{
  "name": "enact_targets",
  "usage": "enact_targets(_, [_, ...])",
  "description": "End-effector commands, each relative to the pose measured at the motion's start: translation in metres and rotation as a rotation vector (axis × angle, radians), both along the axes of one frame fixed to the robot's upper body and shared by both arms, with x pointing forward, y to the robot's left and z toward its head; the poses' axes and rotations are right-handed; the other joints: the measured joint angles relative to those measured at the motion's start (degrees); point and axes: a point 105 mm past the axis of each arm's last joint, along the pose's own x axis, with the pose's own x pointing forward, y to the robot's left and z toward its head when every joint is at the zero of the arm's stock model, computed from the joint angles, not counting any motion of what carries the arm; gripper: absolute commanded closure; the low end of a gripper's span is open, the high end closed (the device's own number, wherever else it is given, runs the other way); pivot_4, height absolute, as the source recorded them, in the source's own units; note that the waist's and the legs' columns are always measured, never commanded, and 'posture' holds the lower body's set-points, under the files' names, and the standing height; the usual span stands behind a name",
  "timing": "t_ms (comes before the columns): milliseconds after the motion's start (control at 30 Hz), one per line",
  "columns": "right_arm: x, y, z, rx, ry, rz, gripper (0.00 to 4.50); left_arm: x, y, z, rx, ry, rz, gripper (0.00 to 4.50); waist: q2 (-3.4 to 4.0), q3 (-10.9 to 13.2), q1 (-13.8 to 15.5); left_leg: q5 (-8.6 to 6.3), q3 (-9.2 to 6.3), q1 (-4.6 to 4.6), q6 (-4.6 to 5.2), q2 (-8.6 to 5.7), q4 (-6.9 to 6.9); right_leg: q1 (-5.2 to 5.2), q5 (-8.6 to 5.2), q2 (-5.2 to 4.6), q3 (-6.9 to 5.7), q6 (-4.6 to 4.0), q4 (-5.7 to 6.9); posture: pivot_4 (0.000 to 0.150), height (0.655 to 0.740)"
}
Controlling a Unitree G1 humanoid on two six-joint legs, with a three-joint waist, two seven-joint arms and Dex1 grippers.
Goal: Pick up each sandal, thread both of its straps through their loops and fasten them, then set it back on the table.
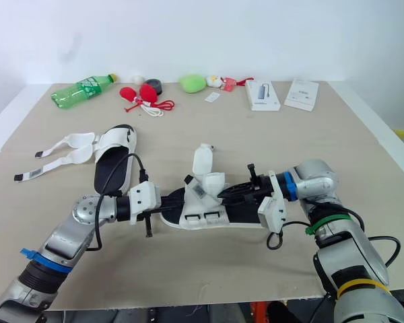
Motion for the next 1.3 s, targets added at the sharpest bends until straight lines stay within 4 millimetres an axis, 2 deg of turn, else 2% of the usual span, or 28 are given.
enact_targets(33, [0.0,0.003,0.014,-0.015,0.21,-0.011,1.99,0.0,0.004,0.002,0.013,-0.012,-0.005,4.5,0.01,0.0,0.02,0.0,0.0,0.0,0.0,0.0,0.0,0.0,0.0,0.0,0.0,0.0,0.0,0.15,0.74])
enact_targets(133, [0.0,0.006,0.033,0.003,0.409,-0.05,1.99,0.002,0.004,0.002,0.016,-0.013,-0.006,4.5,0.03,0.01,0.13,0.0,-0.01,-0.01,0.0,0.0,0.0,-0.02,-0.01,0.01,0.0,0.0,0.0,0.15,0.74])
enact_targets(333, [0.014,0.017,0.105,0.18,0.85,-0.255,1.99,0.004,0.003,0.001,0.021,-0.016,-0.014,4.5,0.11,0.04,0.27,0.0,0.06,-0.11,0.0,0.01,0.0,-0.19,0.01,-0.05,0.02,-0.06,0.01,0.15,0.74])
enact_targets(367, [0.019,0.021,0.115,0.208,0.877,-0.288,1.99,0.004,0.003,0.001,0.022,-0.016,-0.015,4.5,0.11,0.04,0.28,0.0,0.06,-0.11,0.0,0.01,0.0,-0.21,0.02,-0.05,0.02,-0.08,0.02,0.15,0.74])
enact_targets(500, [0.028,0.043,0.131,0.214,1.03,-0.419,1.99,0.004,0.001,-0.001,0.031,-0.02,-0.028,4.5,0.1,0.03,0.23,0.0,0.11,-0.14,0.0,0.01,0.0,-0.28,0.03,-0.08,0.02,-0.1,0.01,0.15,0.74])
enact_targets(633, [0.025,0.067,0.128,0.158,1.22,-0.509,1.99,0.005,-0.003,0.002,0.023,-0.033,-0.04,4.5,0.1,0.02,0.19,0.0,0.13,-0.28,0.0,0.01,-0.02,-0.43,0.01,-0.08,0.02,-0.12,0.01,0.15,0.74])
enact_targets(767, [0.018,0.079,0.108,0.04,1.37,-0.63,1.99,0.005,-0.007,0.007,0.013,-0.049,-0.051,4.5,0.11,0.03,0.45,0.0,0.1,-0.56,0.0,-0.01,-0.02,-0.6,0.0,-0.08,0.01,-0.02,0.02,0.15,0.74])
enact_targets(1067, [-0.004,0.074,0.084,-0.159,1.528,-0.699,1.99,0.001,-0.01,0.005,0.006,-0.051,-0.052,4.5,0.11,0.03,0.91,-0.01,0.06,-0.63,0.01,-0.02,-0.02,-0.66,0.01,-0.04,-0.02,0.1,0.02,0.15,0.74])
enact_targets(1300, [0.009,0.071,0.058,-0.17,1.548,-0.794,1.99,0.0,-0.012,0.004,-0.003,-0.049,-0.049,4.5,0.11,0.02,0.95,-0.01,0.07,-0.63,0.01,-0.01,0.03,-0.65,-0.01,-0.04,-0.02,0.04,0.02,0.15,0.74])
